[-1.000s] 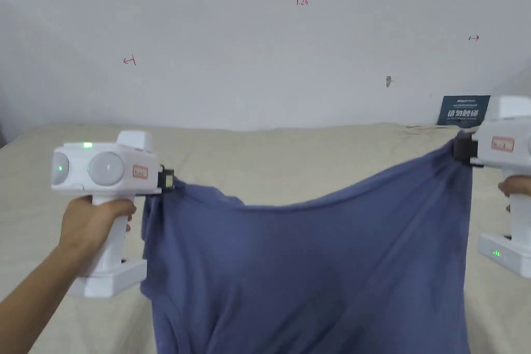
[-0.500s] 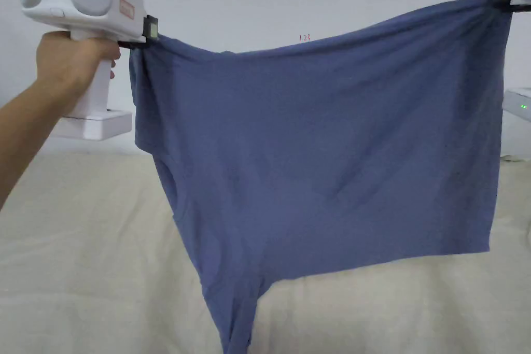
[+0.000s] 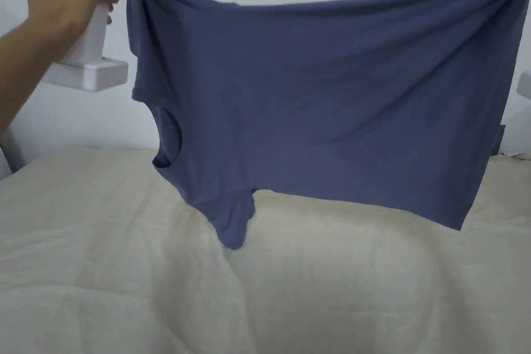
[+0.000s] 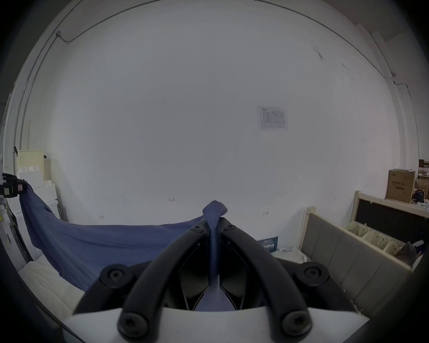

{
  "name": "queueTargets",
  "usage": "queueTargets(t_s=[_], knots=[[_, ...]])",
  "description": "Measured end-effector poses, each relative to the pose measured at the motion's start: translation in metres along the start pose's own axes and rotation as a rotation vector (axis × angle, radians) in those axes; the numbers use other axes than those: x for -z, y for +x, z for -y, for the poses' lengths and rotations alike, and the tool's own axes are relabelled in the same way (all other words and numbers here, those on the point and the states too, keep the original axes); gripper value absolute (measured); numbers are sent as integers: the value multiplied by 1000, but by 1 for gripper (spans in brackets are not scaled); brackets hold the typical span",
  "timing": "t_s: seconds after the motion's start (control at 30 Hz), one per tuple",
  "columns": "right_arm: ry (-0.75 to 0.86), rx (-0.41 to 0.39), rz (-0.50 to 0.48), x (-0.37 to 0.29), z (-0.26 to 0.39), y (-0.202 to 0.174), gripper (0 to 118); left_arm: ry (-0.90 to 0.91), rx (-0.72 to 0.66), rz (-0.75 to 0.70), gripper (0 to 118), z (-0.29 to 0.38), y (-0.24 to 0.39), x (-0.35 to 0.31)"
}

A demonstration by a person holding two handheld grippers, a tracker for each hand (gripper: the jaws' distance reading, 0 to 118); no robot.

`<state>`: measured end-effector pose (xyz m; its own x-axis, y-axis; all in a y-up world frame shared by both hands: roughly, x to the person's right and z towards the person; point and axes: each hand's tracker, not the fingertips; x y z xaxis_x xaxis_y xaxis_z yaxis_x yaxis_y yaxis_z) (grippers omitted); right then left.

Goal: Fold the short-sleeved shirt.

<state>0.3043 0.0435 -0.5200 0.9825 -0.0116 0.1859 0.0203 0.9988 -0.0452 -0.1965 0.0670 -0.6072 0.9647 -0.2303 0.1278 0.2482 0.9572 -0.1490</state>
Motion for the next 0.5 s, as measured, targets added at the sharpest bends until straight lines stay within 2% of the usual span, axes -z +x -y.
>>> queueTargets(t_s=[0.23, 0.5], knots=[[-134, 1, -10, -24, 96, -11, 2, -139, -9, 64, 0, 107, 17, 4], [-292, 19, -54, -71, 205, -6, 2, -264, -45, 132, 0, 232, 38, -35]])
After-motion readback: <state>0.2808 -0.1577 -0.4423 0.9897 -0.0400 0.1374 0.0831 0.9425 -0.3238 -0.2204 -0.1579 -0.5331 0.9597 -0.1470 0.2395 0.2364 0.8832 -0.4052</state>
